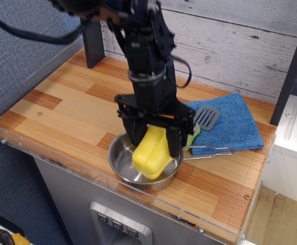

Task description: Take the yellow pepper out of the pot and place it to the top left.

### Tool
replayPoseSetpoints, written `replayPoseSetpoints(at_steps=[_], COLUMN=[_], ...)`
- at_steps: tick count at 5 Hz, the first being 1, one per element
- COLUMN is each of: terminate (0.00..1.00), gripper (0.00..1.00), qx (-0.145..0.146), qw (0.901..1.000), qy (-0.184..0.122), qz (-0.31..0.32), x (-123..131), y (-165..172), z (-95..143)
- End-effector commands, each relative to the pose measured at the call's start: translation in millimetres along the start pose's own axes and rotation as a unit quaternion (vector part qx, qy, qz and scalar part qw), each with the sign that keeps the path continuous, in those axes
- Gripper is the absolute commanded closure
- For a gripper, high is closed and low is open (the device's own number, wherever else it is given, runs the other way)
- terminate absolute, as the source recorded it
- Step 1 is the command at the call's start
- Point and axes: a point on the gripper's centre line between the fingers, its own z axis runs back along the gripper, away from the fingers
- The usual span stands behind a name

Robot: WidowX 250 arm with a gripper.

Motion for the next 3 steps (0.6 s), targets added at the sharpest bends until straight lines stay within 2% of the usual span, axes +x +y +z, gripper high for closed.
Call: replayPoseSetpoints(at_steps=[1, 2, 3], terminate=[0.00, 0.00, 0.00], gripper=[1.00, 1.00, 1.00], qx=[-0.011, -0.003, 0.013], qw=[0.9991, 0.9990, 0.9992], qy=[-0.041, -0.045, -0.036], qz=[-0.005, 0.002, 0.010], x=[12.7, 18.6, 27.9], y=[-5.6, 6.8, 26.5], z=[49.2, 65.9, 71.8])
